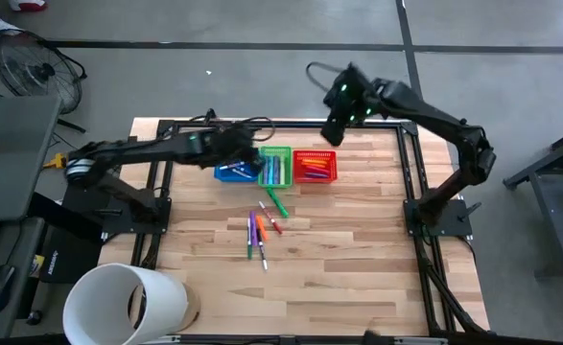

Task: Pick & Place Markers
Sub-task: Put the green highlighter into the green bin

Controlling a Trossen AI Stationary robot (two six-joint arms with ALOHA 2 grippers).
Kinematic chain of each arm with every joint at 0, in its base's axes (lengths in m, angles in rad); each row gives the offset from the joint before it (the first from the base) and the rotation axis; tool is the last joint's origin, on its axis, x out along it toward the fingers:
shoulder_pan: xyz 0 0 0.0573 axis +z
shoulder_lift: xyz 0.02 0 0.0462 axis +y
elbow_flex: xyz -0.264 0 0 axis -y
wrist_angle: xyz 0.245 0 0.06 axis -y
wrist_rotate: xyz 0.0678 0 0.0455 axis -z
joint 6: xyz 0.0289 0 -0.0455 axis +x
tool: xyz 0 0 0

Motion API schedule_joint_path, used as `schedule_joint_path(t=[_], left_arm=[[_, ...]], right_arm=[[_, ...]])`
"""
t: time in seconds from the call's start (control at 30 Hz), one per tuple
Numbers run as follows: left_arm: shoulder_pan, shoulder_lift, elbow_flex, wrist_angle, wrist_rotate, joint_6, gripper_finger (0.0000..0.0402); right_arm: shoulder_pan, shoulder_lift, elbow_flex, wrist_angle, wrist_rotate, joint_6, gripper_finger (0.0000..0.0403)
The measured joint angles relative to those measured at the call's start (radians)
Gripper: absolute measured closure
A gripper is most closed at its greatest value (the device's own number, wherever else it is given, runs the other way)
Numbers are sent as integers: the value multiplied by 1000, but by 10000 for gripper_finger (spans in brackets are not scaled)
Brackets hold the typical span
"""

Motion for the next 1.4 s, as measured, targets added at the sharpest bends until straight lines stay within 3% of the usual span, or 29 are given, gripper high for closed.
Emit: schedule_joint_path(t=[0.17, 0.3, 0.63, 0.87, 1.1, 1.4], left_arm=[[-18, -193, -181, 197, 124, 105, 257], [-32, -278, -272, 295, 229, 184, 257], [-30, -416, -454, 513, 401, 240, 257], [-30, -461, -491, 546, 443, 237, 257], [-30, -473, -493, 538, 461, 219, 257], [-30, -472, -493, 536, 490, 214, 257]], right_arm=[[182, 0, 0, -7, 126, 182, 208], [312, 5, 0, -1, 230, 348, 208], [531, 184, -2, 32, 281, 448, 208], [592, 360, -2, 64, 263, 524, 208], [587, 466, -3, 112, 206, 770, 208], [566, 530, -2, 297, 249, 774, 208]])
